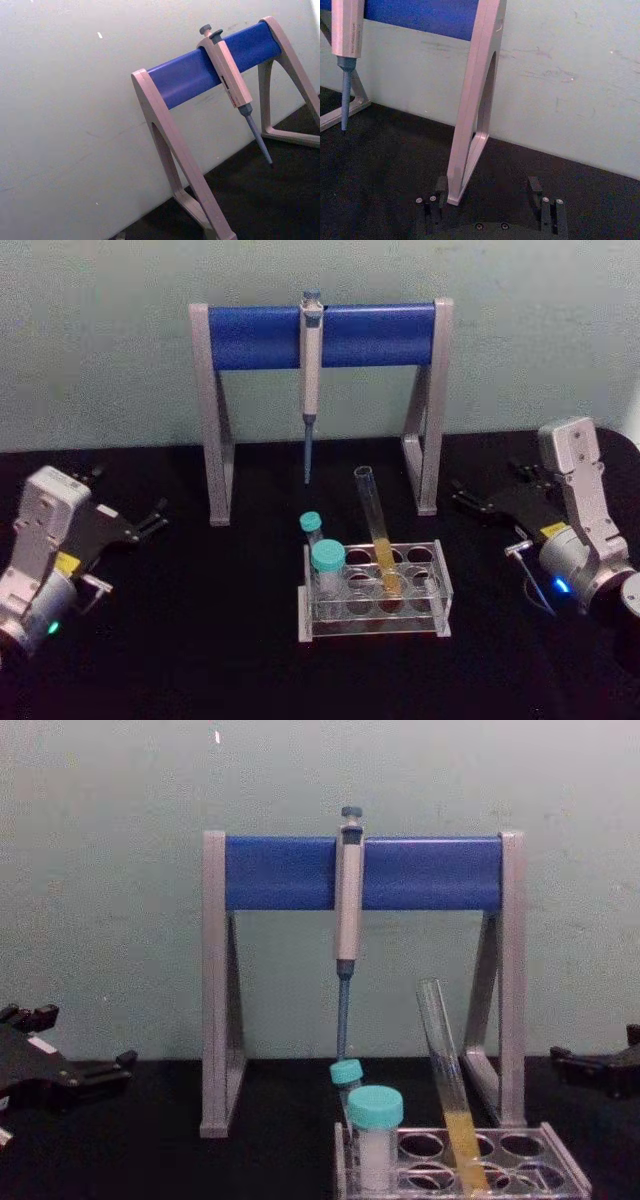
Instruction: Pick up the test tube from the test tube rack, shake it, then place it back into the test tube rack.
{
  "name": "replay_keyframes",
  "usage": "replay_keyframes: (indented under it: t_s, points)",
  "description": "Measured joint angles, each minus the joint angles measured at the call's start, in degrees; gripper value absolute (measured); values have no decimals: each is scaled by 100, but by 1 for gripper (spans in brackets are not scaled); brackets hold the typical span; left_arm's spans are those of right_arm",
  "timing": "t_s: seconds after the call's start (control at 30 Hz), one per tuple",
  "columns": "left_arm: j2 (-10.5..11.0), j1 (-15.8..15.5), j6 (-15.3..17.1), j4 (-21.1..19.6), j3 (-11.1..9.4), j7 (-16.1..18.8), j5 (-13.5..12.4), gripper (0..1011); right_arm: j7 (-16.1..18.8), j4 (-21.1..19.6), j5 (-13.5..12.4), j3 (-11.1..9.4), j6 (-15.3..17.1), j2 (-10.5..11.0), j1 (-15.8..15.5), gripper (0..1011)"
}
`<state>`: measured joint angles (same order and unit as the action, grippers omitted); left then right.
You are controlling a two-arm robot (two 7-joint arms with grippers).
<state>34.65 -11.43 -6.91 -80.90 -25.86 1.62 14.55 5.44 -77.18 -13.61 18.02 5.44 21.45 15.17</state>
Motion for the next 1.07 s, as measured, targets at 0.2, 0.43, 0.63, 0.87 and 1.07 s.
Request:
replay_keyframes:
  t_s: [0.2,0.43,0.63,0.87,1.07]
  points:
    - [0,0,0,0,0,0,0,1001,0,0,-1,0,0,0,0,1000]
    - [0,0,0,0,0,0,0,1001,0,1,-1,0,0,0,0,1000]
    - [0,0,0,0,0,0,0,1001,0,1,-1,0,0,0,0,1000]
    - [0,0,0,0,0,0,0,1001,0,1,-1,0,0,0,0,1000]
    - [0,0,0,0,0,0,0,1001,0,1,-1,0,0,0,0,1000]
